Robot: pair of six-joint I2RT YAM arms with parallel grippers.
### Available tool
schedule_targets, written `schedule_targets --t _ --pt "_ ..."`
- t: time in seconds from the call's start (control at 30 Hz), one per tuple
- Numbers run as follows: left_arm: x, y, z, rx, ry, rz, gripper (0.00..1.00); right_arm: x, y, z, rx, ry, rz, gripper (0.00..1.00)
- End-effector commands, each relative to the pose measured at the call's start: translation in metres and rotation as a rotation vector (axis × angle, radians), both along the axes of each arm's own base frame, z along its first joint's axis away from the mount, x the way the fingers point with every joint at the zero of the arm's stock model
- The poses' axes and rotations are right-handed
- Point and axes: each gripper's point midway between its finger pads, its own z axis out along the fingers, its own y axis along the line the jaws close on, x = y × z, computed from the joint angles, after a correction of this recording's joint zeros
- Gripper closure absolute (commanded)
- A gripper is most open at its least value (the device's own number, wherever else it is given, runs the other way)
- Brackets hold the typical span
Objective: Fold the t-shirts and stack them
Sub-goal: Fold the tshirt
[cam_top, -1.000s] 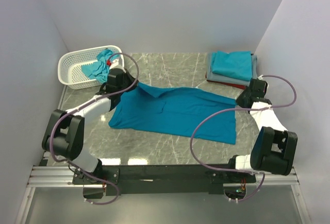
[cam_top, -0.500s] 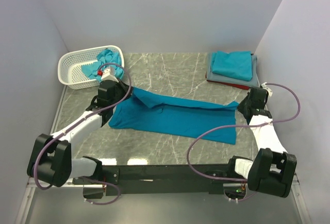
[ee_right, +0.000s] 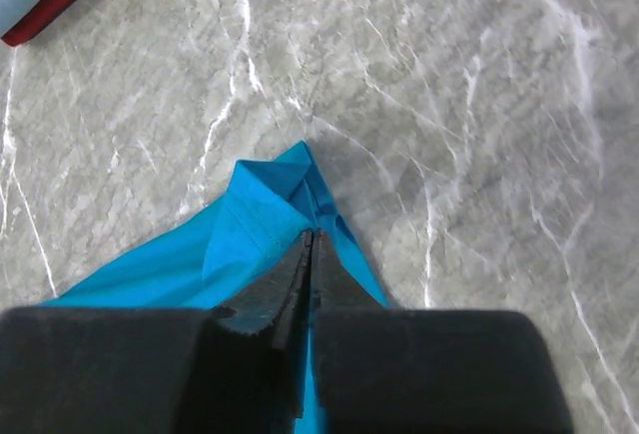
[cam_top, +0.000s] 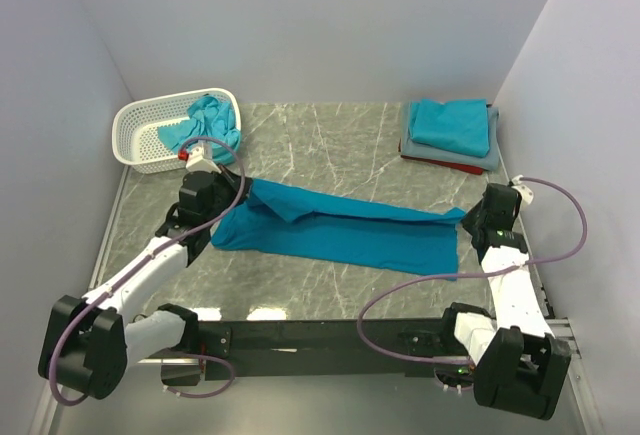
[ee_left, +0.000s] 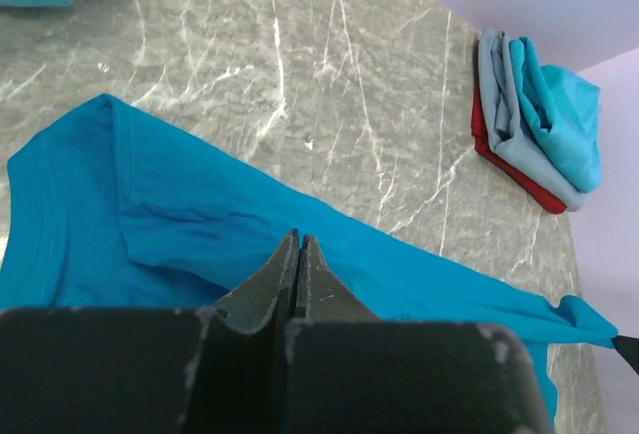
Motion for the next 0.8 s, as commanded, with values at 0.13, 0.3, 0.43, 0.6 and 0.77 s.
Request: schedule_targets --t 0.13,0.3,0.43,0.6,0.77 --pt "-0.019 0.001 -0.009 -0.008 0.022 -0.024 0.68 -0.014 -0.003 0.009 -0.014 -0.055 -0.077 0.59" --pt "-0.033 0.014 0.0 -0.001 -0.017 0.012 0.37 -0.018 -0.005 0.04 -0.082 -0.135 -0.09 0.55" --pt "-0.033 0.012 0.0 -0.002 -0.037 0.003 0.35 -0.012 0.01 0.05 -0.092 -0.165 -0.009 0.55" --pt "-0.022 0.005 -0.035 0.041 0.034 -0.028 0.36 0.002 0.067 0.037 -0.05 -0.179 0.188 0.55" --pt "-0.008 -0.008 -0.05 0.032 0.058 -0.069 0.37 0.009 0.168 0.024 0.071 -0.232 0.471 0.55"
